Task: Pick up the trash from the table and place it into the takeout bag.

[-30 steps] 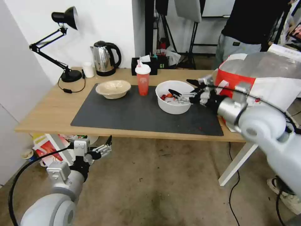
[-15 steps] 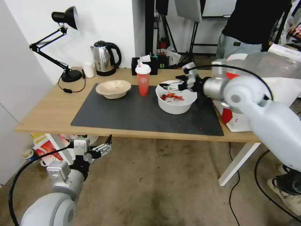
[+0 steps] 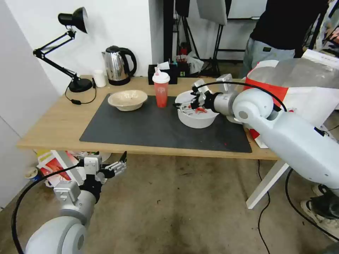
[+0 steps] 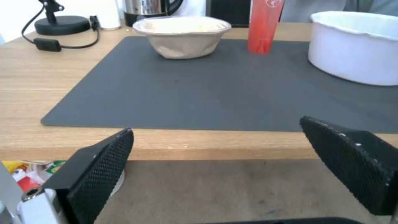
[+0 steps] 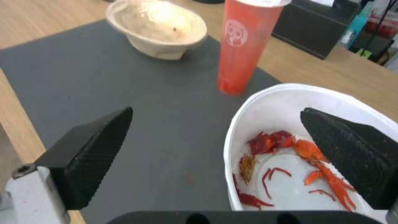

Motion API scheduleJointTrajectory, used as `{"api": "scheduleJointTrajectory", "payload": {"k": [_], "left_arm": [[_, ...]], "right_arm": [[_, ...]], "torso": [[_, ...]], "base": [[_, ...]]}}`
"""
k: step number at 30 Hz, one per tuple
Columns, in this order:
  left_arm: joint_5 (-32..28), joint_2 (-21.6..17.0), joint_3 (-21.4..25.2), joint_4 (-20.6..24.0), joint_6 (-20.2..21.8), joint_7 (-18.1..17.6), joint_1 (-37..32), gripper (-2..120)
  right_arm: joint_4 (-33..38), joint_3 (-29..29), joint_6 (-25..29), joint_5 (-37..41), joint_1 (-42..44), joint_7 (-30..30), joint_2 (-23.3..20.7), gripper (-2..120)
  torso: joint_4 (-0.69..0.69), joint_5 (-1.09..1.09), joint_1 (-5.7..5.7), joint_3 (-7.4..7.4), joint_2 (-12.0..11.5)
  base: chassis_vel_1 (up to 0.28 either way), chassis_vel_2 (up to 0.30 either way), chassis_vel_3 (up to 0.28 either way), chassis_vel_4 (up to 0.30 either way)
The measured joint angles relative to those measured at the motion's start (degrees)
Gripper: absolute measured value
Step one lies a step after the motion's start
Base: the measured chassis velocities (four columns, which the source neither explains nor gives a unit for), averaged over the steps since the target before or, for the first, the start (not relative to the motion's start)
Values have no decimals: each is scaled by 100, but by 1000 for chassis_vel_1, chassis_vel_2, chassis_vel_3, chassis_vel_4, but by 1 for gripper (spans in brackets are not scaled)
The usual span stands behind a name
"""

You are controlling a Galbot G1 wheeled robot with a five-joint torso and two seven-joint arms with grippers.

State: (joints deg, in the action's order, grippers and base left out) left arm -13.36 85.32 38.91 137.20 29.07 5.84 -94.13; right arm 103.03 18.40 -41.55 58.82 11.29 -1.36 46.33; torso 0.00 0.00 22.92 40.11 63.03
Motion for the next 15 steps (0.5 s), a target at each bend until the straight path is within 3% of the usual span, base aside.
{"api": "scheduleJointTrajectory", "payload": {"k": [15], "left_arm": [[7, 10, -11, 0, 0, 6, -20, 100]], "right_arm": [[-602, 361, 12, -429, -254, 418, 15, 100]], "torso": [[0, 0, 0, 0, 0]], "base": [[0, 0, 0, 0]]}}
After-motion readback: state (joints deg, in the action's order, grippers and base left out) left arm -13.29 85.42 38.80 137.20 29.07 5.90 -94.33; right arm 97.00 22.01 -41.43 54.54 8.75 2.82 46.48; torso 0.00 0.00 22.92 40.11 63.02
